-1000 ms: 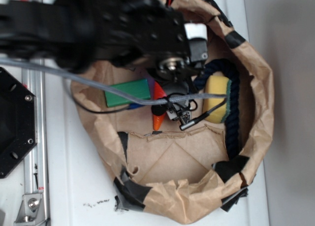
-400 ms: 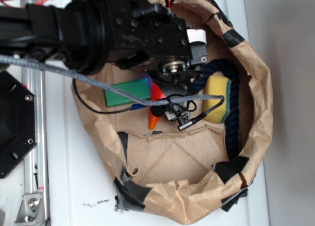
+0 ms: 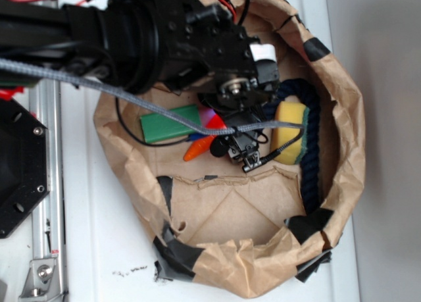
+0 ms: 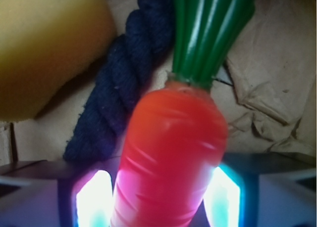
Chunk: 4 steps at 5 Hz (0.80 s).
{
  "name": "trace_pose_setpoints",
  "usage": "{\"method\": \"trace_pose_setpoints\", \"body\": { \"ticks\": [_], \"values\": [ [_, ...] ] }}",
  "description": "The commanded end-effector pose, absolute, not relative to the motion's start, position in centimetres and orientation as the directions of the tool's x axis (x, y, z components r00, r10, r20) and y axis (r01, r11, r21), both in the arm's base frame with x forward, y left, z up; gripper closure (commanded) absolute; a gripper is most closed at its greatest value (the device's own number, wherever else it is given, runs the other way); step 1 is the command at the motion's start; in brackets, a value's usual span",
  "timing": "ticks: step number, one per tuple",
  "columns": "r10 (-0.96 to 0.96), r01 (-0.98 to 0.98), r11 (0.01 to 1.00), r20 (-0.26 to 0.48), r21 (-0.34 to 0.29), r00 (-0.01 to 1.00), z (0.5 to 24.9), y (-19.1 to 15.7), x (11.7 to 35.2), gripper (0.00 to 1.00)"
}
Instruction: Grab the carrot.
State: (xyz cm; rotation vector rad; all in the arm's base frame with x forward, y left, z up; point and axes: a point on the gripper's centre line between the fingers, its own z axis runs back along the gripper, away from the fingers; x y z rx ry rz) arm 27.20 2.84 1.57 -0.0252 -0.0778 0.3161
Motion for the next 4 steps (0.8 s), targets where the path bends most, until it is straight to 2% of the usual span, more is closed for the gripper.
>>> {"method": "trace_pose_setpoints", "body": {
  "ticks": [1, 2, 3, 4],
  "values": [
    [0.044, -0.058, 0.994, 0.149, 0.091, 0.988, 8.1, 2.2, 27.6, 1.0],
    [-0.098, 0.079, 0.991, 0.199, 0.104, 0.975, 13.2, 1.2, 28.4, 1.0],
    [-0.171, 0.155, 0.984, 0.221, 0.088, 0.96, 17.7, 0.2, 28.4, 1.0],
    [-0.204, 0.192, 0.978, 0.2, 0.078, 0.958, 19.2, -0.7, 28.4, 1.0]
  ]
}}
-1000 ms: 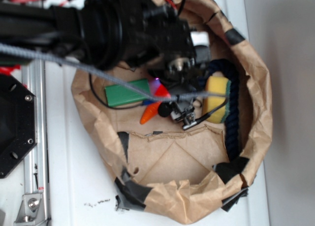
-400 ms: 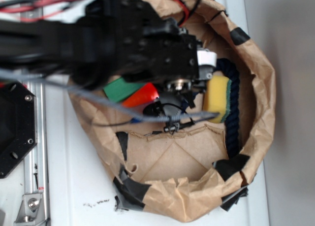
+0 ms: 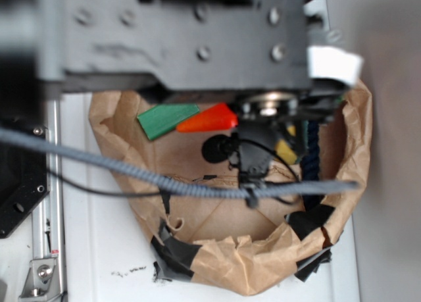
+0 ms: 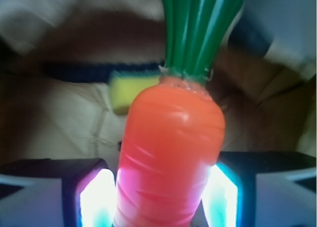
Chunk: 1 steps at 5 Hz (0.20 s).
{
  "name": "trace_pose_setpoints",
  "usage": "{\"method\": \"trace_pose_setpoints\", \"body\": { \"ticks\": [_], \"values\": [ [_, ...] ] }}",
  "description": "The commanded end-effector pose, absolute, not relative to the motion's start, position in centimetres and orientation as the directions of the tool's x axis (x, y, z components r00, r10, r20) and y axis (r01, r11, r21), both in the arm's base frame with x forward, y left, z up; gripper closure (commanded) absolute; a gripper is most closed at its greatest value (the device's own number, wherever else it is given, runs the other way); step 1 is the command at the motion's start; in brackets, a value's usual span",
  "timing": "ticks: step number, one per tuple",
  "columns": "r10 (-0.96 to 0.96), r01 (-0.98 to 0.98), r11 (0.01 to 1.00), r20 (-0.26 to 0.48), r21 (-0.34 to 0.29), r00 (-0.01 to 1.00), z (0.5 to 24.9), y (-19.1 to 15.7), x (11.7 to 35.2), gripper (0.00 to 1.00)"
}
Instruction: Grab the carrot.
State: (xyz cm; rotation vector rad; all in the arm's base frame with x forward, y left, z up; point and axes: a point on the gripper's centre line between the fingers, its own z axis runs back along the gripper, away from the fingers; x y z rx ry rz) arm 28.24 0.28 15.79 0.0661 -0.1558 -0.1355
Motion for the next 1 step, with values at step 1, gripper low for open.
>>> {"method": "trace_pose_setpoints", "body": {
  "ticks": [1],
  "values": [
    [-0.195, 0.184, 0.979, 0.167, 0.082, 0.966, 18.54, -0.62, 28.22, 1.0]
  ]
}}
